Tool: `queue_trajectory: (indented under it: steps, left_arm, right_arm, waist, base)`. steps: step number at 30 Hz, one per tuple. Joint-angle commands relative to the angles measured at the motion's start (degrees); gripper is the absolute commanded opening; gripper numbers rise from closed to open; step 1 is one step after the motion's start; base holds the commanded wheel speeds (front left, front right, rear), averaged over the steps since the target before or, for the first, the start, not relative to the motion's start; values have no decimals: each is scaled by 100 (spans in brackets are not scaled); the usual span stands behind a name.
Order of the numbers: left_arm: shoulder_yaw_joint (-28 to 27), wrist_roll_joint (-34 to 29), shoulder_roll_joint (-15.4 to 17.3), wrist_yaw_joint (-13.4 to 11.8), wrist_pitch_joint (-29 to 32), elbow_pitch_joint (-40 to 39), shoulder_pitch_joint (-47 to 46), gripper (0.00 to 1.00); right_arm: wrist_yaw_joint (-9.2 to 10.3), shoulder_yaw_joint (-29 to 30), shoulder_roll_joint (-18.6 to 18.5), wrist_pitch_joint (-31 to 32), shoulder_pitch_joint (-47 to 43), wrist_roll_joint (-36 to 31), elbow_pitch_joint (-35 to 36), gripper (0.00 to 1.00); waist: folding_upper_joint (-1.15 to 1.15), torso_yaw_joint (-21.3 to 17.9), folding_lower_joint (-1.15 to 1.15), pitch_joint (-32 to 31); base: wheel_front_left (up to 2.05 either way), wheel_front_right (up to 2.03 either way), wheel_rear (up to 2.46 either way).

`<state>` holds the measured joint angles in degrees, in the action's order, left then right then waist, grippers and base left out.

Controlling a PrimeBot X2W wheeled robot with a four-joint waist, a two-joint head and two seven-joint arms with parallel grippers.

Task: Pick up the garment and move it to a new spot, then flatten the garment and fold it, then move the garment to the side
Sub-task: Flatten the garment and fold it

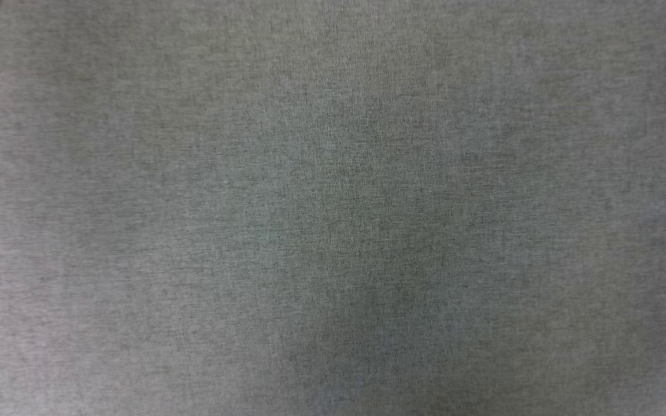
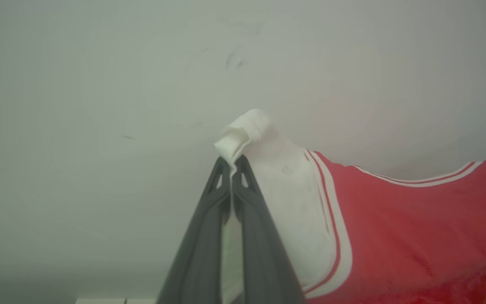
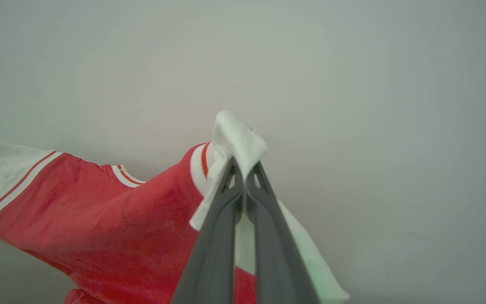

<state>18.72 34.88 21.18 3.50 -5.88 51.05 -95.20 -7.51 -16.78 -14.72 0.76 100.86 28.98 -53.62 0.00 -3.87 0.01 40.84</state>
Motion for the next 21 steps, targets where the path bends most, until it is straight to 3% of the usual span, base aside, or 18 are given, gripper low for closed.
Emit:
queue_trajectory:
  steps: [1,8,21]
  left_arm:
    - [16,8,-18,36,-59,51,124,0]
    - [58,267,-192,244,-348,400,1239,0]
    - [148,864,-175,392,-752,49,4383,0]
  right_arm:
    - [4,-59,5,-83,-143,47,-35,0]
    - [4,-784,-60,-216,-1320,354,-177,0]
    - [4,-1526,-460,-403,-4557,1256,630,0]
  waist:
    - [0,22,-1,-111]
    - [0,80,-1,-898]
    - [0,100,-1,-2784]
  base:
    - [0,0,0]
    - [0,0,0]
    - [0,0,0]
